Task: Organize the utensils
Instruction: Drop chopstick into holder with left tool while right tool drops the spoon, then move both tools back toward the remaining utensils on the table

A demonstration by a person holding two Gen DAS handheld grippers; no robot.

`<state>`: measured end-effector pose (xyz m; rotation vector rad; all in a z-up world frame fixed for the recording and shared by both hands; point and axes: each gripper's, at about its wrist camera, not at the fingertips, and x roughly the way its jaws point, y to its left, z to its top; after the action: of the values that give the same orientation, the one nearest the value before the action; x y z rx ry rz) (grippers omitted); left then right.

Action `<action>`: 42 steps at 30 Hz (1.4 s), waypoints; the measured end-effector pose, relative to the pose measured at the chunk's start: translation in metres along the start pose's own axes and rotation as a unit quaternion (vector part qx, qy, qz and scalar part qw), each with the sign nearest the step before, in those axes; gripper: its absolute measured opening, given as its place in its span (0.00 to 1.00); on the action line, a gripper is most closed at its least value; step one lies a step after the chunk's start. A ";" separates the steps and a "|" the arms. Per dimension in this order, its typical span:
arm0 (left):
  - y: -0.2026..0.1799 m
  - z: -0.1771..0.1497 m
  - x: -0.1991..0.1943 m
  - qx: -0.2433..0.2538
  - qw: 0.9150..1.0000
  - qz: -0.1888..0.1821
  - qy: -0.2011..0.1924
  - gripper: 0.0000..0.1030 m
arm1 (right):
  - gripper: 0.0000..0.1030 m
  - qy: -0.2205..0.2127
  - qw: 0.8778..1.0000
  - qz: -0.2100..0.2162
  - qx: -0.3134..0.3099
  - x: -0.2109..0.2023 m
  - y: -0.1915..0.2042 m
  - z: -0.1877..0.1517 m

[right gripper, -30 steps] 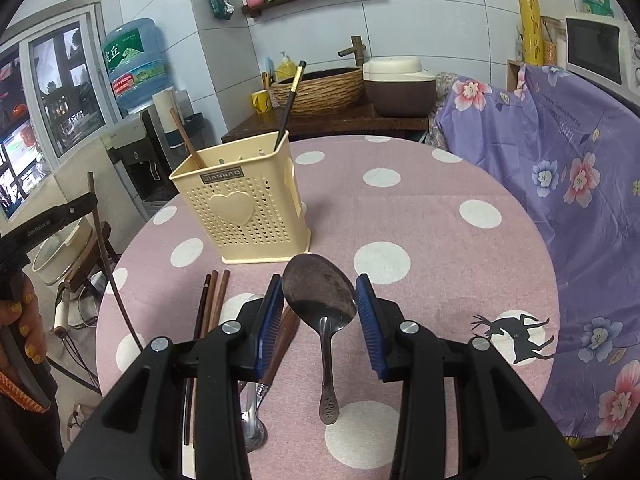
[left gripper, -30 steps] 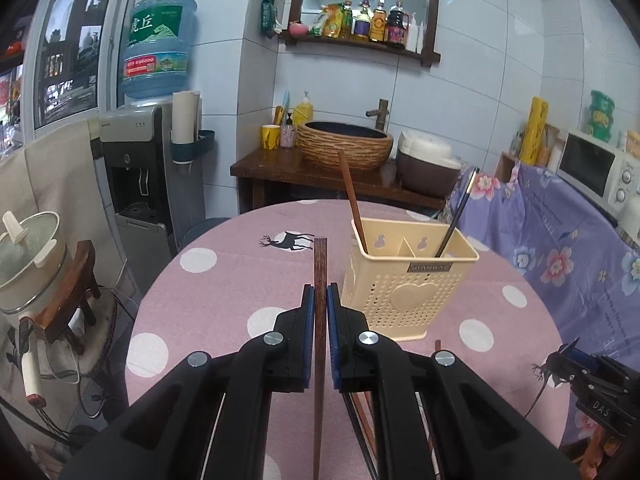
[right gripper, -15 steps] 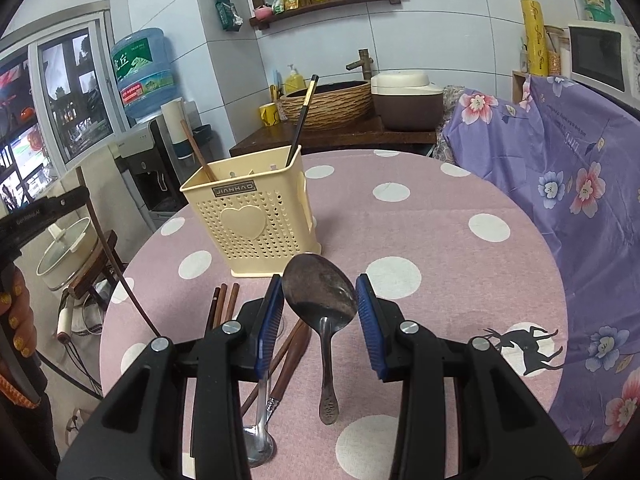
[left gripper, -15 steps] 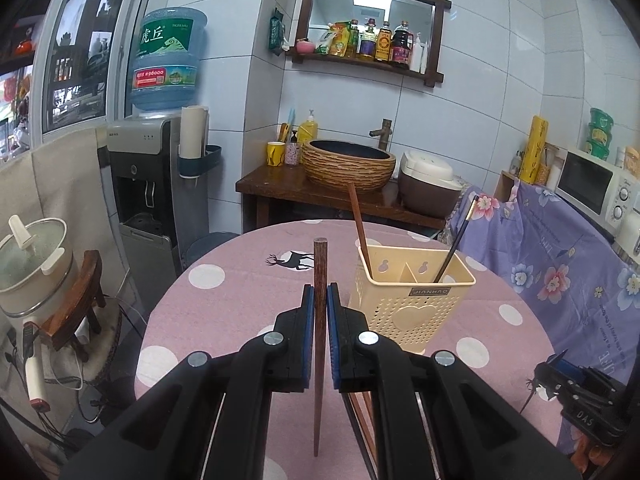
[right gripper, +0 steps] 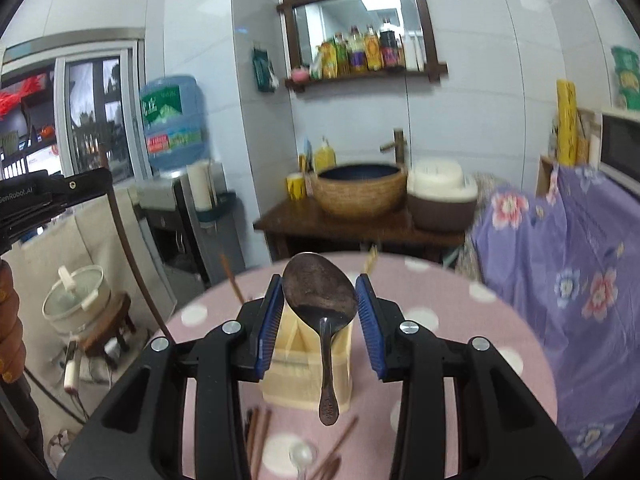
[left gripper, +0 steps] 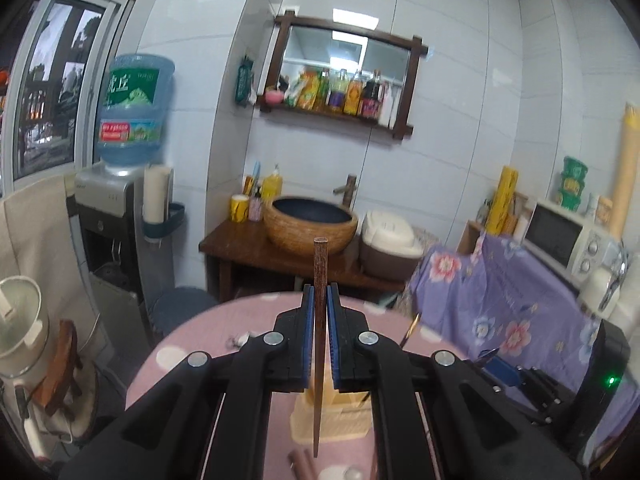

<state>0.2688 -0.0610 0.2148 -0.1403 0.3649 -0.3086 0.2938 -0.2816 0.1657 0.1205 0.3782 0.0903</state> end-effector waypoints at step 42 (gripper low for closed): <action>0.008 -0.124 0.056 0.036 0.997 0.060 0.044 0.75 | 0.55 0.036 0.998 -0.049 -0.012 0.067 0.001 -0.101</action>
<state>0.2748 -0.0814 0.0800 -0.0345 0.4470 -0.2097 0.3177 -0.2627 0.0488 0.0747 0.4538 0.0030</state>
